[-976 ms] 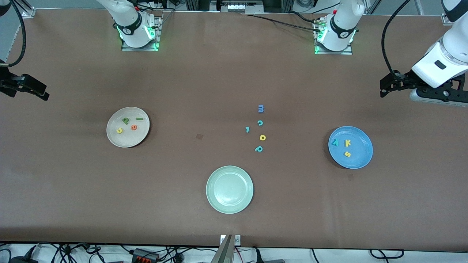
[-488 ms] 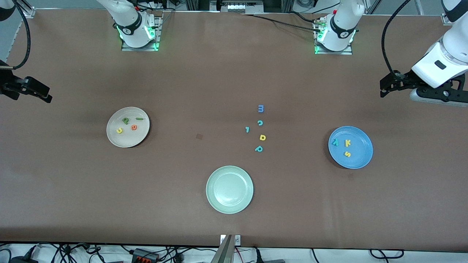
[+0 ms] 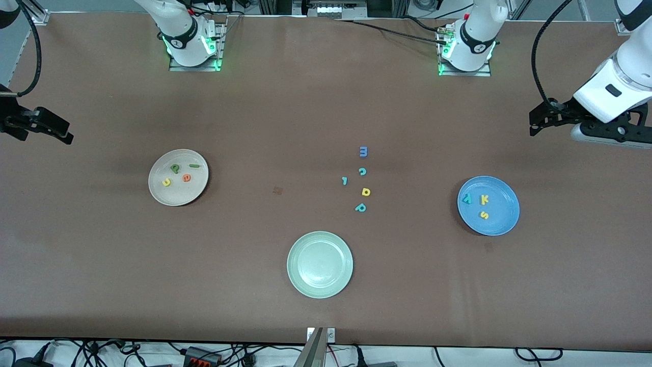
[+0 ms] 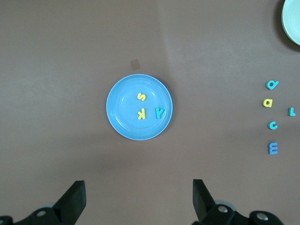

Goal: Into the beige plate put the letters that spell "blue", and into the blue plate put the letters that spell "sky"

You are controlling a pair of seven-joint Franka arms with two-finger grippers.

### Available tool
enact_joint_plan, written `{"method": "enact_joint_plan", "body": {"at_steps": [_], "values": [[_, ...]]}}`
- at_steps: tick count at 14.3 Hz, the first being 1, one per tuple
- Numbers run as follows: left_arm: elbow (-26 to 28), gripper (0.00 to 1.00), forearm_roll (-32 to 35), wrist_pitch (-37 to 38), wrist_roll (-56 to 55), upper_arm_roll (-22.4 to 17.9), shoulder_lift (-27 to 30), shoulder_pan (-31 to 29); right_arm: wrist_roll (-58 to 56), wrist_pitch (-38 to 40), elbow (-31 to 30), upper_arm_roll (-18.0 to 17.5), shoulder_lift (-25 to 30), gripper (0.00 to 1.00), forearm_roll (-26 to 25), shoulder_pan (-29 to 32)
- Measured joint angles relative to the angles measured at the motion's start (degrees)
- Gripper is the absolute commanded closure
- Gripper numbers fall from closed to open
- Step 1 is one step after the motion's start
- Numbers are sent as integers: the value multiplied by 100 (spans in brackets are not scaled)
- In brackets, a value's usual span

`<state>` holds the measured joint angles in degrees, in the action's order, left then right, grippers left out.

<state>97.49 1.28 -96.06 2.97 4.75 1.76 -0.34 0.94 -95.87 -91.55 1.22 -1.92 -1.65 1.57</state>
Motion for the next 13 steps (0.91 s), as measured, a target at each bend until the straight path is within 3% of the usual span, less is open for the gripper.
{"method": "enact_joint_plan", "body": {"at_steps": [13], "values": [[0,0,0,0,0,0,0,0,-108,156,-184,-18,6,0,0,0]]}}
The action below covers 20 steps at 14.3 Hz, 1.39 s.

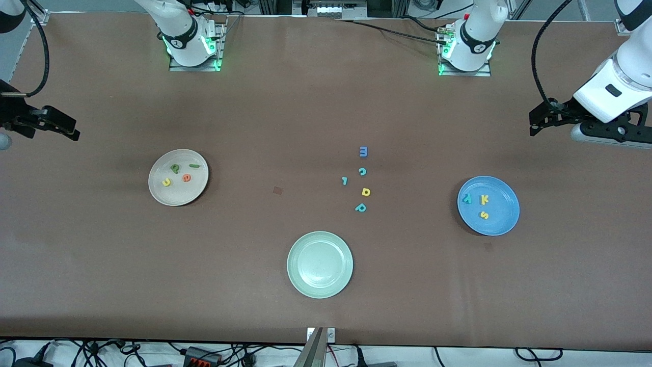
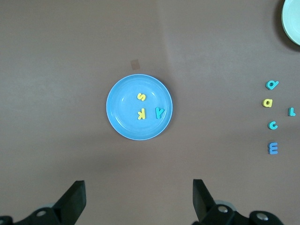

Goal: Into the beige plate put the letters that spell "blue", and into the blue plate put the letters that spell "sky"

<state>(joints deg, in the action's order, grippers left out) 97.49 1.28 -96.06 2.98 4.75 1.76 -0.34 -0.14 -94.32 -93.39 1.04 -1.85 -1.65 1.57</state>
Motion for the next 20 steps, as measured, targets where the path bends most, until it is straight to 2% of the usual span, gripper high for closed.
{"method": "enact_joint_plan", "body": {"at_steps": [4,11,20], "values": [[0,0,0,0,0,0,0,0,-2,-37,-146,0,82,0,0,0],[0,0,0,0,0,0,0,0,-3,-206,-712,0,611,0,0,0],[0,0,0,0,0,0,0,0,-4,-240,-835,-1,626,0,0,0]]}}
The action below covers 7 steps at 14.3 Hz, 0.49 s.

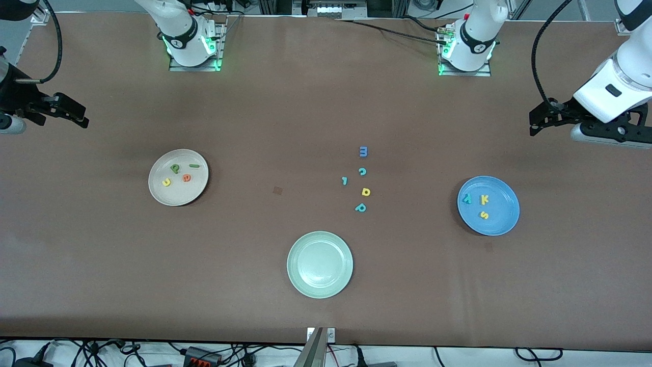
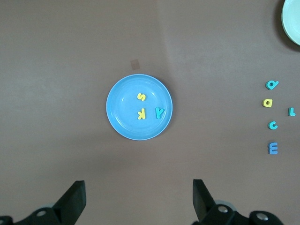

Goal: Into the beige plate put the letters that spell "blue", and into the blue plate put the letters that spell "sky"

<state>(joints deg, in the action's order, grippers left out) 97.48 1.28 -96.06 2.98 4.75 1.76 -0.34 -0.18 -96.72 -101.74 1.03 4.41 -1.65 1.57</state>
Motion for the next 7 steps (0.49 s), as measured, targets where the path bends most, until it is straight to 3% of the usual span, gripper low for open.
{"method": "enact_joint_plan", "body": {"at_steps": [7], "values": [[0,0,0,0,0,0,0,0,-66,0,0,0,6,0,0,6]]}}
